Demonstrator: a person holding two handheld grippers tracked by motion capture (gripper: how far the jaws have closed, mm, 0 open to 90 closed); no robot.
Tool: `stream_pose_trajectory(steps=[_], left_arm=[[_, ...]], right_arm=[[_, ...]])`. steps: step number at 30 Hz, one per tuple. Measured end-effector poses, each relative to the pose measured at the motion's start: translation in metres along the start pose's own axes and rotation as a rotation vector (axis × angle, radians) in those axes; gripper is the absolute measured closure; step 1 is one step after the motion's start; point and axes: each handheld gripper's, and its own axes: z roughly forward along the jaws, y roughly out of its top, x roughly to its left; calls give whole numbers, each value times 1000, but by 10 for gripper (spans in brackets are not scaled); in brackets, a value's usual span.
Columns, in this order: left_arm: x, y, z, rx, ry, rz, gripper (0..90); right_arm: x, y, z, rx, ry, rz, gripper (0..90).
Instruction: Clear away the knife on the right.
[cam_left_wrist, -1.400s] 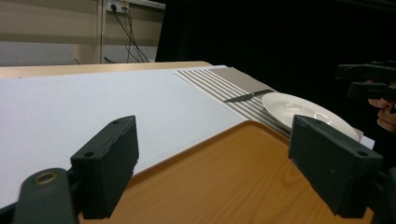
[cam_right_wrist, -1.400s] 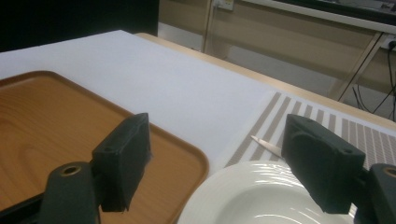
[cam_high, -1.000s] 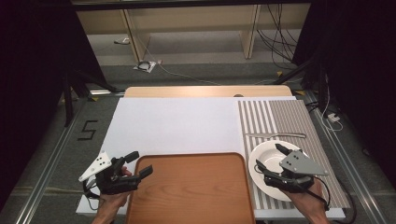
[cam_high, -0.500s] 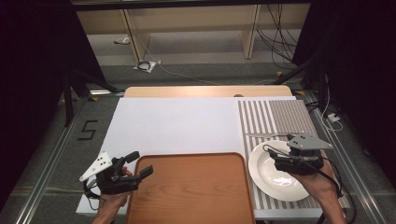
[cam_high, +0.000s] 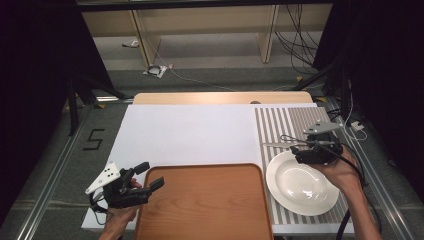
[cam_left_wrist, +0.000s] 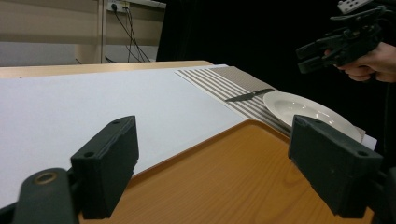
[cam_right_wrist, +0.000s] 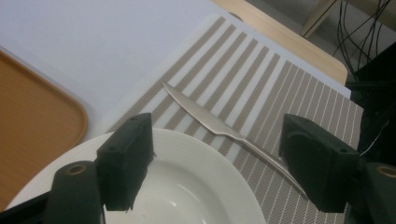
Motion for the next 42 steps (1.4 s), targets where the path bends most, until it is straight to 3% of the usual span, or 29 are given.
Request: stream_pose_trajectory(steps=[10,15,23,27,42], left_arm=[[2,0,0,-2,5,-10,162],[2,0,0,-2,6,-9,162],[2,0,1,0,5,-9,162],[2,0,1,0,6,-9,161],[2,0,1,-3,6,-8,162]], right_arm=[[-30,9,35,130,21,5,275],[-37,11,48,175,21,-13,276],[-58,13,75,281,36,3,286],[-64,13,85,330,30,-19,302],[-76,8,116,464,64,-7,331]])
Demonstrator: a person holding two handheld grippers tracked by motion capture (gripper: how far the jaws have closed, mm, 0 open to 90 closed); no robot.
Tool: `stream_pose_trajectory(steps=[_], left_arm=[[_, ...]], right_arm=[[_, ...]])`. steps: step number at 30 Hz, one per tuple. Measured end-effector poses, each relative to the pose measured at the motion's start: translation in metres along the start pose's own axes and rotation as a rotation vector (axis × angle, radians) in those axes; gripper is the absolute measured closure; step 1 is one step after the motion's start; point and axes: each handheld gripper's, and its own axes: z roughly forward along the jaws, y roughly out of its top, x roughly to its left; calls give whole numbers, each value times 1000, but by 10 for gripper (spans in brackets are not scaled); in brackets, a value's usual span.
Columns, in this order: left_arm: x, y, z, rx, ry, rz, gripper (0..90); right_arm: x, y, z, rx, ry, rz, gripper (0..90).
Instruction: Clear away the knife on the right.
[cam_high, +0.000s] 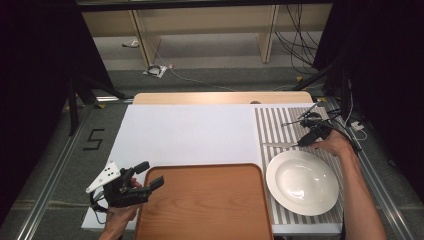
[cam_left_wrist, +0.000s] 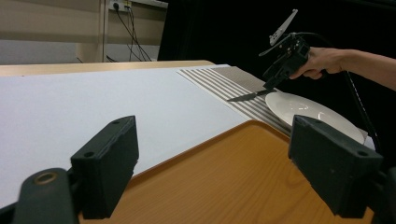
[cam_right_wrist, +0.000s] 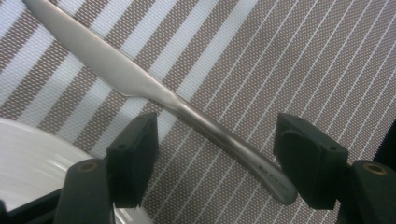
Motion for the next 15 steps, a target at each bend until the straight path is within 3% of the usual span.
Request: stream_pose_trajectory(steps=[10,15], left_arm=[[0,1,-1,-4,-3,0,162],[0,1,-1,-1,-1,0,162]], right_arm=[[1,7,18,109,-29,-70,393],[1,8,20,127,-29,-78,442]])
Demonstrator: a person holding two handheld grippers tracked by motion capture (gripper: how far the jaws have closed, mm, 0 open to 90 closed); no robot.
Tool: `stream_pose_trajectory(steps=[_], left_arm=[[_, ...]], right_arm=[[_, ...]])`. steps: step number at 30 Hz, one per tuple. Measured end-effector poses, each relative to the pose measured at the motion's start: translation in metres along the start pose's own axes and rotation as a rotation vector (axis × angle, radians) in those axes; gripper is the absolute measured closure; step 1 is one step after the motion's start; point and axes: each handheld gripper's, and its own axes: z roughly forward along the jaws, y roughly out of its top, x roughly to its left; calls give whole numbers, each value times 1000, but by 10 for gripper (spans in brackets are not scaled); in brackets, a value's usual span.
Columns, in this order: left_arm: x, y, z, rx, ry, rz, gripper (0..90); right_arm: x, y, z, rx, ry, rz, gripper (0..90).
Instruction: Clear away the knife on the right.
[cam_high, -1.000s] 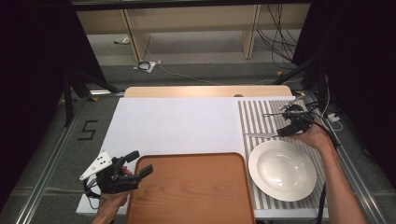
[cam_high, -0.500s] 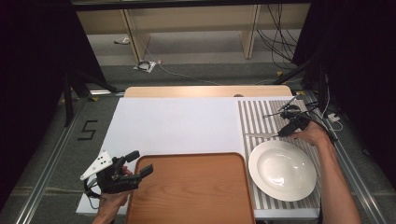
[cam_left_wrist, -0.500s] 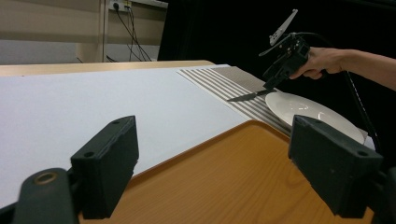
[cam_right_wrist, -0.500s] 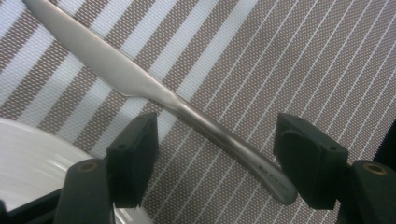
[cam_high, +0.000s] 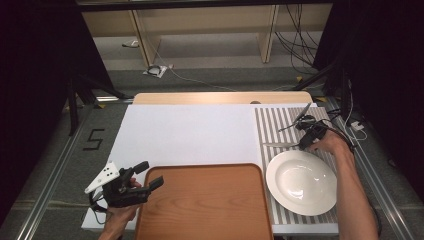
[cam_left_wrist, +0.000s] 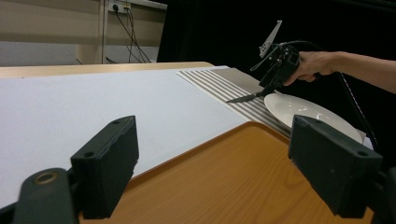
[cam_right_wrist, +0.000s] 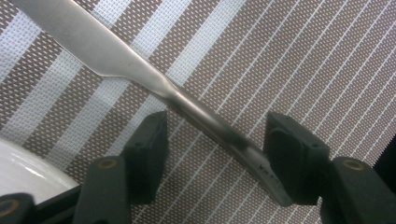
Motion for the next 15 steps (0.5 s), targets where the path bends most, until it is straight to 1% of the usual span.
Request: stream_pose_trajectory(steps=[1,2,3,6,8,11,13,15], left_arm=[[0,0,0,0,-1,0,162],[0,0,0,0,-1,0,162],[0,0,0,1,-1,1,162],[0,0,0,1,-1,0,162],[0,0,1,2,-1,0,163],[-1,0,1,1,-3,0,162],[-1,0,1,0,-5,0,162],[-1,0,1,0,-5,2,162]], right_arm=[[1,1,2,18,-1,-9,449],[1,1,2,18,-1,-9,449],[1,1,4,32,-4,-23,464],[1,2,5,39,-8,-30,475],[0,3,6,42,1,-35,482],[0,4,6,41,-1,-40,485],[1,5,6,46,0,-57,491],[2,6,6,50,-1,-61,492]])
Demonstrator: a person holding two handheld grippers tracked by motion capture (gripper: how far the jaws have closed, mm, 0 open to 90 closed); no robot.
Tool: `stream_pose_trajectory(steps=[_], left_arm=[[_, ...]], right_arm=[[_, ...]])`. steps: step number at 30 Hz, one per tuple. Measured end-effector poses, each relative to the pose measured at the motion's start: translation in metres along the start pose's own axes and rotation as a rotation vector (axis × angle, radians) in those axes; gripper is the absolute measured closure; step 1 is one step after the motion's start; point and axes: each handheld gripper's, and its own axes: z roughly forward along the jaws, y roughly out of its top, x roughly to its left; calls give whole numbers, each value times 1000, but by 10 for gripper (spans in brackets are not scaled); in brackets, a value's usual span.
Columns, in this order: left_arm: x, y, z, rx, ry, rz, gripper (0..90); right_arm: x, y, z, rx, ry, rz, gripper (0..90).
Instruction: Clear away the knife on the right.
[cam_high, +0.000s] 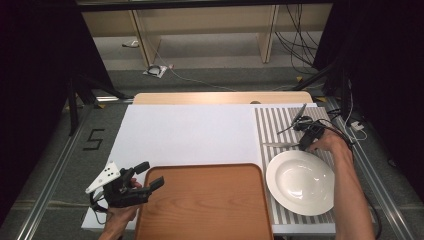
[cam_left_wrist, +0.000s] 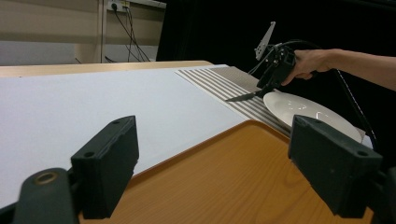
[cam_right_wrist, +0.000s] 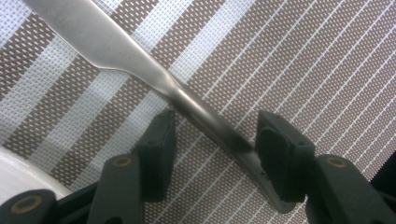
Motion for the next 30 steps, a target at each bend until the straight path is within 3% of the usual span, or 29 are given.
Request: stream_pose_trajectory(steps=[17,30], left_arm=[[-1,0,0,5,-5,7,162],[-1,0,0,9,-6,11,164]], right_arm=[[0,2,0,11,18,-44,534],[3,4,0,7,-8,-99,599]])
